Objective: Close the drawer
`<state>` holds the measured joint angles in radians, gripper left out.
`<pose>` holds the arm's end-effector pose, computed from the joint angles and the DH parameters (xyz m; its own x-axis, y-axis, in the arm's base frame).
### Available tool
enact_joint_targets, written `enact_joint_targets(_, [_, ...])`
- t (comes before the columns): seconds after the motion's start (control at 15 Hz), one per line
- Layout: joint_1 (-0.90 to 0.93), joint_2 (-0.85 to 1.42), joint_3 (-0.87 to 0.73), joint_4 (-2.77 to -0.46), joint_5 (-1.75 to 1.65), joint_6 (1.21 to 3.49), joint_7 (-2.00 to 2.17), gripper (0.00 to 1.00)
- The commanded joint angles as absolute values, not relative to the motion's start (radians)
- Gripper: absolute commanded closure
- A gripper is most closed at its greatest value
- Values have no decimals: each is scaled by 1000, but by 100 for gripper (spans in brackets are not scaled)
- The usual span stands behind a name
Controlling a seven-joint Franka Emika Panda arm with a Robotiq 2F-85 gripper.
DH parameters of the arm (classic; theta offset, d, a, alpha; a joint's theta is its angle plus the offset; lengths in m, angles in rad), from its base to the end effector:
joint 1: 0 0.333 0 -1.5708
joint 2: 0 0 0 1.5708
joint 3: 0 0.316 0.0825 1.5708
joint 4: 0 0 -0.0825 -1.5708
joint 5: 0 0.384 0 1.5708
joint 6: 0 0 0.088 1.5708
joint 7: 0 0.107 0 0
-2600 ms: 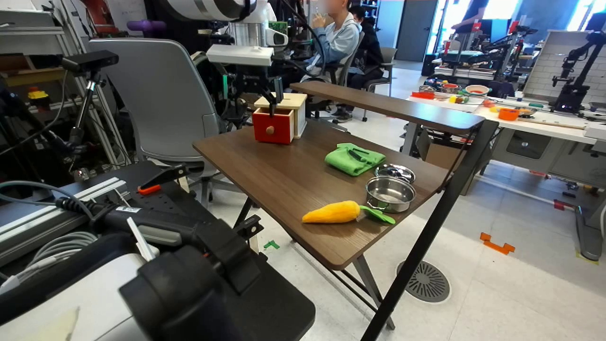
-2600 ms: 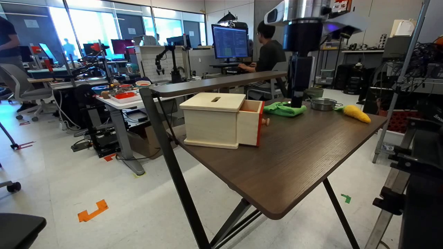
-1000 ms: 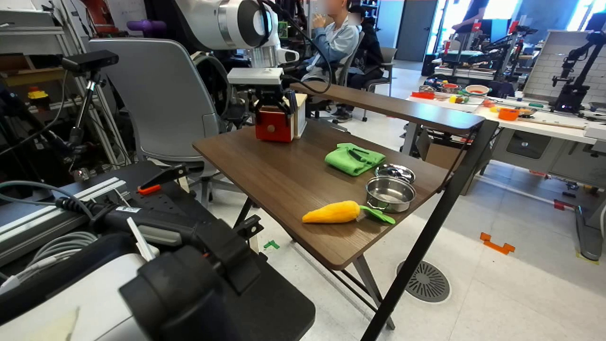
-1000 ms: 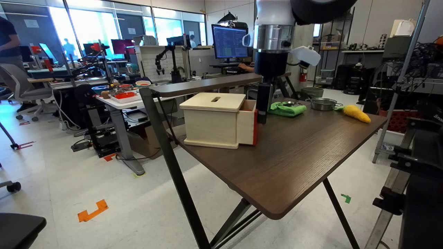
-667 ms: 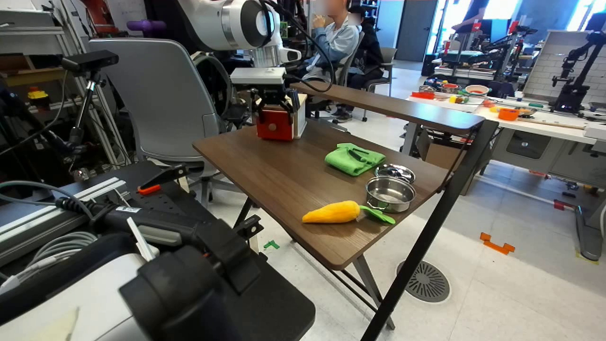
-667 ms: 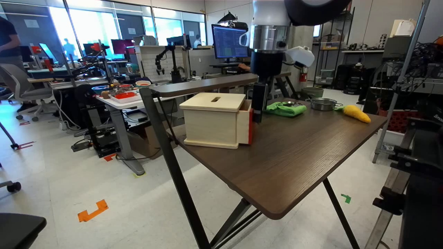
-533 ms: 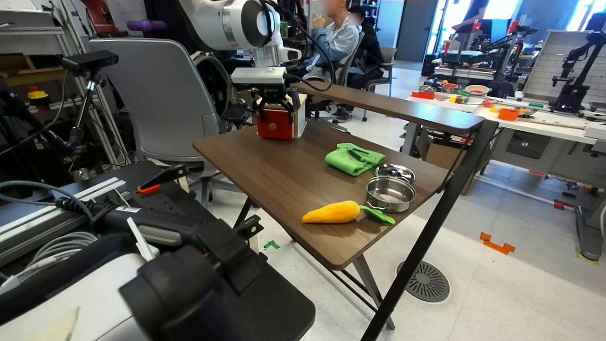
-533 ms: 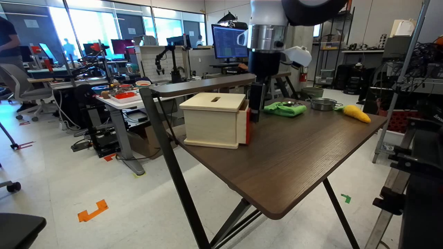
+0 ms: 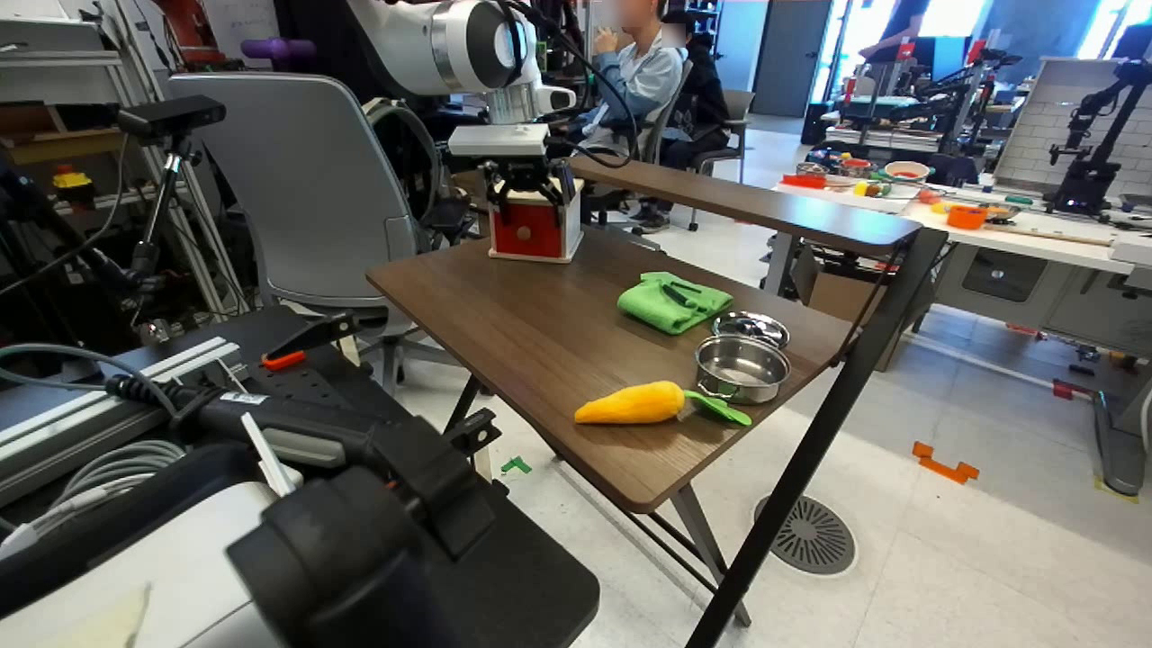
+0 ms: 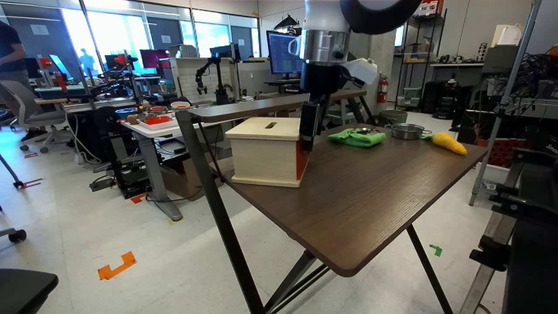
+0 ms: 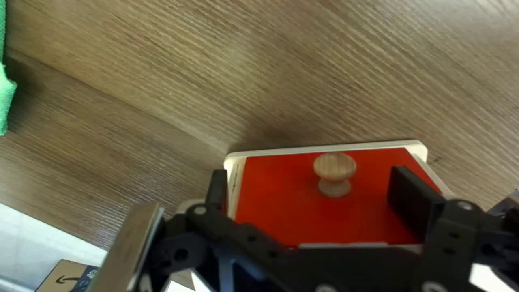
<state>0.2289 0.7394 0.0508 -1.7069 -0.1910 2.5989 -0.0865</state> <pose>0.6597 0.1895 0.1769 0.8625 0.4864 0.1400 0.4763 -0.8735 0.1005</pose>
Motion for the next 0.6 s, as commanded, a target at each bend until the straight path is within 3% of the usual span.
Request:
enact_joint_targets(0.0, [284,756,-1,-1688,-244,2671,-1,0])
enact_joint_targets(0.53, [371,742,-95,-1726,-350,2715,100,0])
